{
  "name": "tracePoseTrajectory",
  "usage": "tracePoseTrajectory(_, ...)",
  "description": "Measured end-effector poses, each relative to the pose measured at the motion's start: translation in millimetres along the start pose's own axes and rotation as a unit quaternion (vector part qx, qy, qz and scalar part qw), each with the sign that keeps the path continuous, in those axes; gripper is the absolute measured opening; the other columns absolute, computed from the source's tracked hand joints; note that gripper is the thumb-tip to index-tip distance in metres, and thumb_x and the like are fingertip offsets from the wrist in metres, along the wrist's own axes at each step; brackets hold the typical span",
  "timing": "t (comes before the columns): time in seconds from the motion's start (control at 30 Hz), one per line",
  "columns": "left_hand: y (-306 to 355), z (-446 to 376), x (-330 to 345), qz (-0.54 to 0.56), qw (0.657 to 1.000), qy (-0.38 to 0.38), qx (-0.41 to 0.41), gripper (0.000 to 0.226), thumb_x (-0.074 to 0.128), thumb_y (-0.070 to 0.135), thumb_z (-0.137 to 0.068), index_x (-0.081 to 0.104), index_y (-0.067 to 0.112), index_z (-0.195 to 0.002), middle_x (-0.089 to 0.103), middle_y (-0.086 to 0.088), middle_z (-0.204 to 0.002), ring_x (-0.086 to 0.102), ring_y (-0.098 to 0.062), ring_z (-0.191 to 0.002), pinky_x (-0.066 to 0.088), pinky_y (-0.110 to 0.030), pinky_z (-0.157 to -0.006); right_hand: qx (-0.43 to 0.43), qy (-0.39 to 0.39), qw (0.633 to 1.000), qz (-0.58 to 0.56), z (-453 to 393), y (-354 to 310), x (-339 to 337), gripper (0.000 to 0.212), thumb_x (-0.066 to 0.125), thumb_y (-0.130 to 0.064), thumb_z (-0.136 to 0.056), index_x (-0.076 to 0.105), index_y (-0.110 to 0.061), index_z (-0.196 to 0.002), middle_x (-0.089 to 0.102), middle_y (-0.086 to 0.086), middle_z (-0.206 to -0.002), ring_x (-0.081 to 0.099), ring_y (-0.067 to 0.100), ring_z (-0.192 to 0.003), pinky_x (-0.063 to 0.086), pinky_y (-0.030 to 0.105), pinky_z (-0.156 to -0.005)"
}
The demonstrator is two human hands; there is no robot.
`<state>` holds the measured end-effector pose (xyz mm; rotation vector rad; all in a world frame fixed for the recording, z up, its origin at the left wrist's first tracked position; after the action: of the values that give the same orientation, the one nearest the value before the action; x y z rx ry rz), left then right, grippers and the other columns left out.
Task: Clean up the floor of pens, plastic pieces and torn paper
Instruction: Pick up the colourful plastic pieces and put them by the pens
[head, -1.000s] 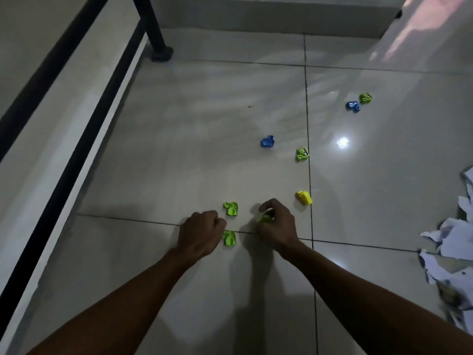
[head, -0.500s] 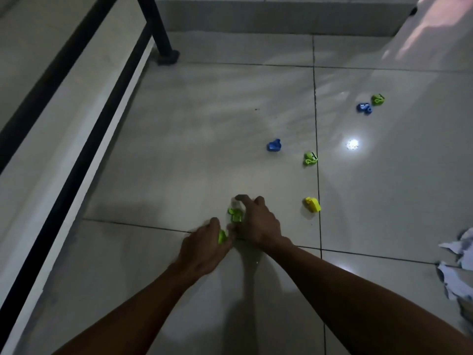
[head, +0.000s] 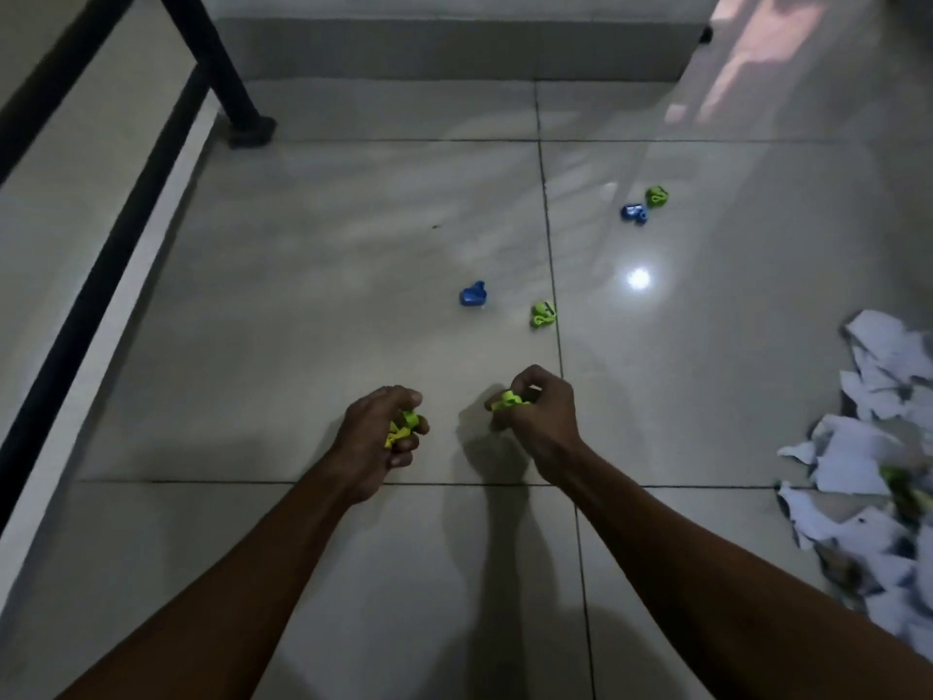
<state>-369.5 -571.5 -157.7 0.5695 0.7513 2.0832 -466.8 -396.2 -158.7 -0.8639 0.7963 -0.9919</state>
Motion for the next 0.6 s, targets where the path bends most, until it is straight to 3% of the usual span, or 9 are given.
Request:
tracePoseTrajectory(0.1,-3.1,1.4,21.7,-0.015,0.998,-0.043,-0.039,0.011,0.053,0.019,-0.078,0.059,0.01,-0.074,0.052,-0.008,-0.066,0.03,-0.014,-0.039,0.019,-0.017,-0.04,0.035,-0.008,0.998,-0.057,1.6,-8.4,-28.4,0.035,0.058,0.023,-0.069,0.059,-0.012,-0.075,0.064,0.017,-0.081,0.059,0.018,-0.06,0.039,0.02,-0.04)
tracePoseTrajectory(0.17,-1.8,1.9,28.1,-0.021,0.997,-0.04,-0.059,0.014,0.05,0.02,-0.074,0.053,0.012,-0.063,0.052,-0.008,-0.065,0.029,-0.015,-0.037,0.018,-0.014,-0.04,0.05,-0.001,0.995,-0.082,0.5,-9.1,-45.0,0.036,0.057,0.021,-0.072,0.066,-0.013,-0.077,0.058,0.01,-0.07,0.048,0.017,-0.053,0.031,0.019,-0.043)
tracePoseTrajectory(0.27,6.7,5.7,35.3,-0.071,0.995,-0.015,-0.067,0.018,0.049,0.021,-0.07,0.046,0.015,-0.054,0.05,-0.007,-0.06,0.024,-0.014,-0.033,0.016,-0.012,-0.04,0.074,0.037,0.995,-0.052,-4.3,-5.3,-68.8,0.03,0.071,0.014,-0.067,0.058,-0.011,-0.059,0.048,0.005,-0.055,0.041,0.017,-0.049,0.029,0.017,-0.041)
tracePoseTrajectory(0.33,15.1,7.2,40.5,-0.126,0.991,0.003,-0.052,0.027,0.059,0.025,-0.073,0.046,0.016,-0.05,0.049,-0.005,-0.056,0.023,-0.014,-0.034,0.015,-0.014,-0.041,0.065,0.073,0.995,0.008,-7.9,-3.0,-81.2,0.035,0.087,-0.003,-0.058,0.054,-0.013,-0.054,0.049,0.002,-0.053,0.047,0.019,-0.052,0.034,0.021,-0.043)
tracePoseTrajectory(0.4,23.8,7.8,48.8,-0.178,0.983,0.014,-0.031,0.036,0.068,0.033,-0.075,0.047,0.017,-0.051,0.05,-0.004,-0.052,0.027,-0.015,-0.036,0.017,-0.018,-0.042,0.05,0.105,0.988,0.103,-8.1,-2.2,-85.7,0.038,0.094,-0.026,-0.051,0.059,-0.016,-0.065,0.055,-0.003,-0.064,0.055,0.017,-0.065,0.038,0.024,-0.053)
tracePoseTrajectory(0.47,31.8,6.3,59.6,-0.217,0.976,0.017,-0.014,0.037,0.072,0.032,-0.076,0.049,0.016,-0.053,0.051,-0.004,-0.051,0.044,-0.018,-0.038,0.023,-0.02,-0.043,0.043,0.101,0.974,0.201,-8.5,2.7,-80.6,0.049,0.091,-0.041,-0.054,0.063,-0.022,-0.089,0.056,-0.005,-0.084,0.058,0.017,-0.08,0.041,0.026,-0.062)
tracePoseTrajectory(0.53,39.4,3.7,68.8,-0.234,0.972,0.016,-0.005,0.033,0.072,0.026,-0.079,0.051,0.014,-0.057,0.053,-0.006,-0.052,0.062,-0.021,-0.047,0.03,-0.023,-0.046,0.03,0.08,0.961,0.264,-10.5,7.3,-69.8,0.052,0.086,-0.045,-0.061,0.061,-0.027,-0.103,0.056,-0.006,-0.092,0.058,0.018,-0.086,0.042,0.027,-0.068)
tracePoseTrajectory(0.6,49.0,-1.6,75.7,-0.251,0.968,0.022,0.0,0.027,0.073,0.022,-0.08,0.056,0.01,-0.062,0.058,-0.007,-0.056,0.065,-0.021,-0.049,0.032,-0.023,-0.046,0.016,0.069,0.951,0.3,-17.0,10.9,-62.1,0.037,0.08,-0.04,-0.072,0.063,-0.027,-0.102,0.062,-0.003,-0.096,0.059,0.019,-0.087,0.042,0.027,-0.07)
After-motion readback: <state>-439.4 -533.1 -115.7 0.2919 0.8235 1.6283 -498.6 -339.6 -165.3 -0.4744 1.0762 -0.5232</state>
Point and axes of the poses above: each hand's wrist, its own z-axis away from the middle knuckle, its own x-axis out of the palm, y = z × x, the point moved 5 cm from there along -z, towards the middle knuckle
